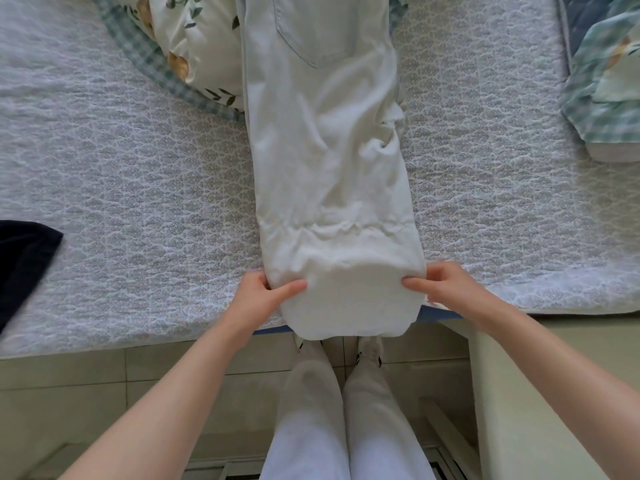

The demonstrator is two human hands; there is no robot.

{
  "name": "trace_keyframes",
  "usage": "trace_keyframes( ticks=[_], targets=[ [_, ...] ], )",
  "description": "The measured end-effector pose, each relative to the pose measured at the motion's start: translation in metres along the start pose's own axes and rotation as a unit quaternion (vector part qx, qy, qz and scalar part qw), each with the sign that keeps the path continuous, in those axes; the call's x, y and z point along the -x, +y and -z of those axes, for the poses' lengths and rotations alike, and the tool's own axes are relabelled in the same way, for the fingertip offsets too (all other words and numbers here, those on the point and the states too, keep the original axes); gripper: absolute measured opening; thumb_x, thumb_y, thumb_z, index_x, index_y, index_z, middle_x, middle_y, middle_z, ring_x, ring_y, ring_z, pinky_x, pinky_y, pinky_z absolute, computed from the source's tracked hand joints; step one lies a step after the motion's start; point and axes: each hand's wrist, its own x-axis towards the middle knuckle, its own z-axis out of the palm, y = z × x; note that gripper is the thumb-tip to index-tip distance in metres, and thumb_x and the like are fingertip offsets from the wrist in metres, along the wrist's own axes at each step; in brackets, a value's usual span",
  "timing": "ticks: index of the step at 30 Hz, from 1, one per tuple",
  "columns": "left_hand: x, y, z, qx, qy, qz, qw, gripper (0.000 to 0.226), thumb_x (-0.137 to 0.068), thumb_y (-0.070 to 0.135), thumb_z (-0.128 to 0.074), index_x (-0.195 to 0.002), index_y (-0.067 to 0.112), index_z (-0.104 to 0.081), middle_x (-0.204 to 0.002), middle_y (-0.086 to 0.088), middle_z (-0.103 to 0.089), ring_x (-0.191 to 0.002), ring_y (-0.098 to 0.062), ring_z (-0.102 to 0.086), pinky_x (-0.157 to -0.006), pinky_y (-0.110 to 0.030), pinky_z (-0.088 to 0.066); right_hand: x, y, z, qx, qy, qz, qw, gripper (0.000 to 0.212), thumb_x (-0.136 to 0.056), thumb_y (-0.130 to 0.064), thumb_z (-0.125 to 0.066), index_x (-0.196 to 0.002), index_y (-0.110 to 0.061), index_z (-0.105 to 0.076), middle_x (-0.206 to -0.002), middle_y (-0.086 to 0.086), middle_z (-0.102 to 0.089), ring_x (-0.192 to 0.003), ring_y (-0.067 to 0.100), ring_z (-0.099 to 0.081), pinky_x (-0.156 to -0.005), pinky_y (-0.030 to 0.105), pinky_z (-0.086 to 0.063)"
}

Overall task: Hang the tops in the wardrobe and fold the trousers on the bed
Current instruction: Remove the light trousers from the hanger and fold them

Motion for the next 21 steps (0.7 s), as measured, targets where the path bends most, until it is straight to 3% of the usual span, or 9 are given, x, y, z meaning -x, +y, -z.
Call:
trace_keyframes(
  ticks=[3,8,11,14,17,18,21],
  targets=[
    [0.017,-0.008,-0.004,0.015,0.02,-0.009,1.0,0.025,-0.078,0.019,-0.081,-0.102,0.015,-0.074,-0.096,0.006,-0.077,-0.089,-0.008,-0.072,-0.07,-0.019,-0.056,0.008,0.01,0.003,-0.039,-0.019,0.003,0.999,0.018,-0.093,-0.012,-0.062,-0.11,-0.017,-0.067,-0.101,-0.007,-0.075,-0.095,0.005,-0.069,-0.071,0.014,-0.054],
    [0.036,-0.014,-0.012,0.057,0.045,-0.035,0.997,0.024,-0.08,0.013,-0.078,-0.104,0.015,-0.073,-0.096,0.006,-0.077,-0.088,-0.006,-0.072,-0.067,-0.014,-0.053,0.012,0.021,-0.002,-0.152,0.026,-0.036,0.987,0.04,-0.083,-0.011,-0.073,-0.111,-0.015,-0.045,-0.107,0.01,-0.071,-0.097,0.023,-0.071,-0.084,0.044,-0.057],
    [0.039,-0.02,-0.013,0.075,0.034,-0.03,0.996,0.027,-0.082,0.013,-0.077,-0.108,0.018,-0.07,-0.1,0.008,-0.076,-0.094,-0.007,-0.071,-0.075,-0.018,-0.055,0.014,0.027,-0.009,-0.173,-0.035,-0.065,0.982,0.044,-0.08,-0.017,-0.075,-0.117,-0.019,-0.051,-0.112,0.004,-0.071,-0.099,0.017,-0.07,-0.087,0.038,-0.054],
    [0.04,-0.035,-0.017,0.076,-0.001,0.018,0.997,0.034,-0.084,0.013,-0.076,-0.113,0.026,-0.064,-0.104,0.011,-0.075,-0.094,-0.002,-0.07,-0.079,-0.024,-0.055,0.014,0.034,-0.015,-0.053,-0.128,-0.085,0.987,0.041,-0.085,-0.02,-0.072,-0.124,-0.019,-0.06,-0.118,-0.008,-0.069,-0.11,0.011,-0.064,-0.096,0.03,-0.047],
    [0.042,-0.053,-0.017,-0.009,-0.053,0.067,0.996,0.028,-0.086,0.016,-0.074,-0.111,0.024,-0.068,-0.103,0.011,-0.075,-0.083,0.009,-0.067,-0.068,-0.011,-0.048,0.013,0.04,-0.019,0.016,-0.127,-0.083,0.988,0.049,-0.084,-0.018,-0.074,-0.128,-0.027,-0.055,-0.122,-0.015,-0.063,-0.116,0.008,-0.058,-0.096,0.027,-0.045],
    [0.043,-0.06,-0.017,-0.037,-0.077,0.076,0.993,0.026,-0.086,0.017,-0.074,-0.111,0.022,-0.071,-0.105,0.01,-0.075,-0.087,0.009,-0.067,-0.071,-0.009,-0.047,0.012,0.042,-0.019,0.036,-0.116,-0.082,0.989,0.049,-0.083,-0.019,-0.075,-0.127,-0.028,-0.054,-0.121,-0.016,-0.063,-0.116,0.008,-0.057,-0.097,0.029,-0.046],
    [0.048,-0.072,-0.016,-0.06,-0.092,0.085,0.99,0.025,-0.085,0.017,-0.075,-0.11,0.018,-0.074,-0.106,0.01,-0.075,-0.101,-0.001,-0.068,-0.082,-0.012,-0.047,0.017,0.044,-0.019,0.047,-0.102,-0.097,0.989,0.037,-0.086,-0.024,-0.072,-0.115,-0.034,-0.053,-0.111,-0.02,-0.063,-0.102,0.001,-0.06,-0.081,0.023,-0.048]
  ],
)
